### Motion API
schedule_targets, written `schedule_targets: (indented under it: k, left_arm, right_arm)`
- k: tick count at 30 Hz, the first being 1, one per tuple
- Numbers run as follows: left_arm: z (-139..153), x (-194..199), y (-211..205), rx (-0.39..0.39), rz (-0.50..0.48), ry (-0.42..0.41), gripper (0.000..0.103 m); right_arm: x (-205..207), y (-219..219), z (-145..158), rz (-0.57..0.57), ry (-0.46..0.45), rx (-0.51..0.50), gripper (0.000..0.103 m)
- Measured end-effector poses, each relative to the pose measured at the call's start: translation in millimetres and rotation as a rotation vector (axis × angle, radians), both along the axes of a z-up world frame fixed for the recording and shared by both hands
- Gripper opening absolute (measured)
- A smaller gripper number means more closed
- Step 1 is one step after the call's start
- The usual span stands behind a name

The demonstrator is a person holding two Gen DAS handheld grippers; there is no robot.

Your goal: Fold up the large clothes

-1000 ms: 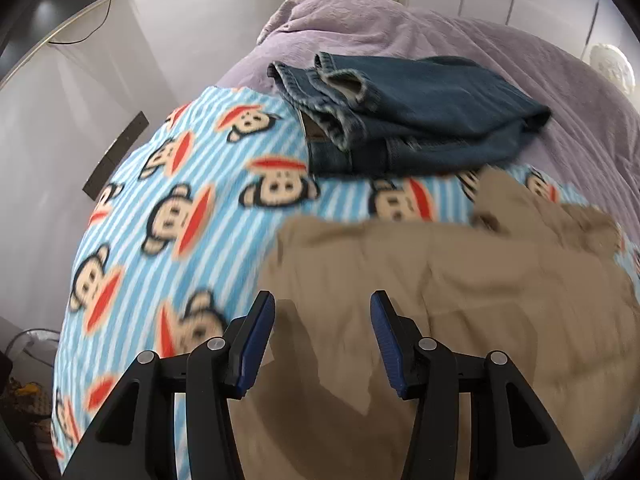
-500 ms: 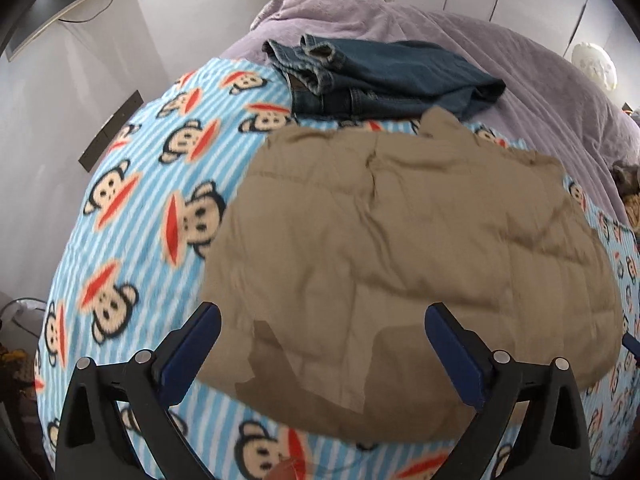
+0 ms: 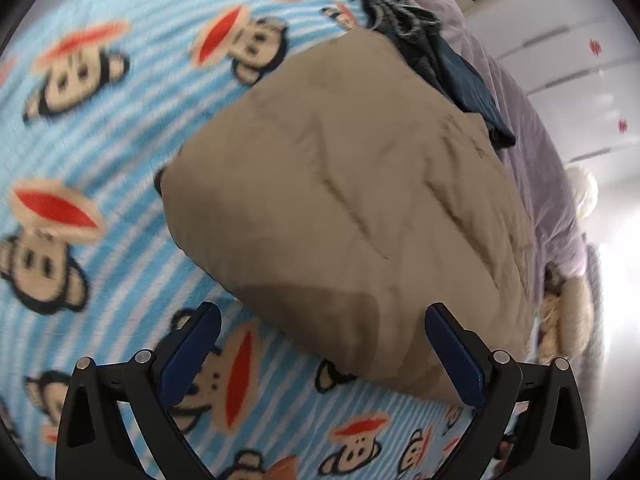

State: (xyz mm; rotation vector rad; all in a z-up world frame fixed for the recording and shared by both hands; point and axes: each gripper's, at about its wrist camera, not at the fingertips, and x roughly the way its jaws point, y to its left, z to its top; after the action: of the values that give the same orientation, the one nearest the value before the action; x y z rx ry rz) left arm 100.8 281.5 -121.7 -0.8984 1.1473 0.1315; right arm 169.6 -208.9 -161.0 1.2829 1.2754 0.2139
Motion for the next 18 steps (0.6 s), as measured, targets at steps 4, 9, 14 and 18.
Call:
schedule_targets:
  k: [4,9,14,18]
  left_arm:
    - [-8,16,1,-0.020,0.007,-0.059,0.102]
    - [-17,36,-1,-0.020,0.016,-0.072,0.102]
    - [-24,47,-7,0.015,0.040,-0.068,0.102]
    - [-23,53,-12,0.002,0.031,-0.080,0.080]
  right_arm:
    - [8,3,-18,-0.024,-0.003,0.036,0.103]
    - [24,10,-32,-0.054,-0.043,0.094,0.103]
    - [38,13,-35,-0.070,-0.074,0.115,0.103]
    - [37,12,-38,-0.102,-0.057,0.136,0.103]
